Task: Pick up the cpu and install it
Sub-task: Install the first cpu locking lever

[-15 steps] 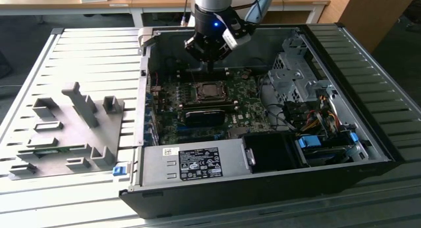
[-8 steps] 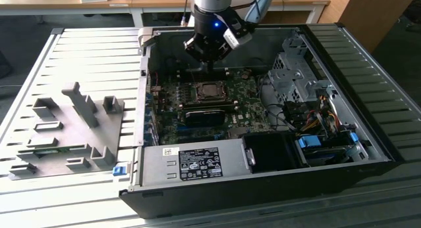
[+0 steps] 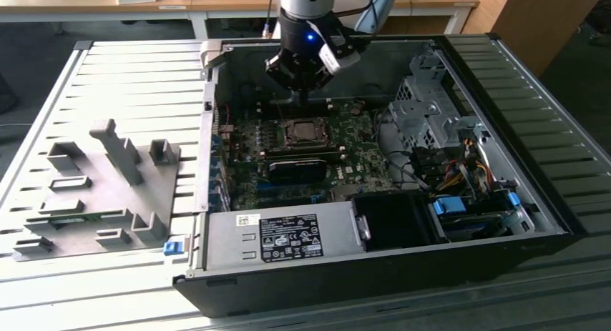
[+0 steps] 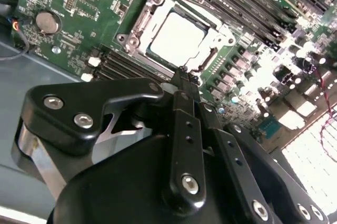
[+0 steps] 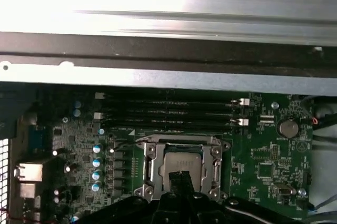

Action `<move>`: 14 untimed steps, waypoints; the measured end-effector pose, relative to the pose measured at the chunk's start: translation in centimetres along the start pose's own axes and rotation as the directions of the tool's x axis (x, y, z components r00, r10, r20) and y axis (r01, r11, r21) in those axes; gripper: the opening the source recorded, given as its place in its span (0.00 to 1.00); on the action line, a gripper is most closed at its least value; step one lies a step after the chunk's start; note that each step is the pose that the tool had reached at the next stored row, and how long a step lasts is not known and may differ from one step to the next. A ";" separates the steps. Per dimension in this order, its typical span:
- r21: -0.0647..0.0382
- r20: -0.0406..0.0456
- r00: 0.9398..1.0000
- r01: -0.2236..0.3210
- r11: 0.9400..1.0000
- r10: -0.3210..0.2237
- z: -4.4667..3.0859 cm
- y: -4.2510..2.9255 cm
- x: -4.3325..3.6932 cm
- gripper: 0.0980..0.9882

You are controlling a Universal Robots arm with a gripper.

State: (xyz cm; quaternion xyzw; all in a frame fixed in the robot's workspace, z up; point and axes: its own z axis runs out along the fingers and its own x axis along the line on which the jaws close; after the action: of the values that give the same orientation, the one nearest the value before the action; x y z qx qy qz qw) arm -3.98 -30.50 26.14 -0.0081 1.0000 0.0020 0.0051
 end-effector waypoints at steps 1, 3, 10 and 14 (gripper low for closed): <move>0.000 0.000 1.000 0.000 1.000 0.000 0.00 0.00 0.14 0.01; 0.000 0.000 1.000 0.000 1.000 0.000 0.00 0.01 0.45 0.01; 0.000 0.000 1.000 0.000 1.000 0.000 0.03 0.03 1.77 0.01; 0.000 0.000 1.000 0.000 1.000 0.000 0.03 0.02 2.03 0.01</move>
State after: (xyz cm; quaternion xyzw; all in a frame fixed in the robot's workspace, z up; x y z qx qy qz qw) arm -6.01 -30.51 26.09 -0.0081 1.0000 0.0019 0.0051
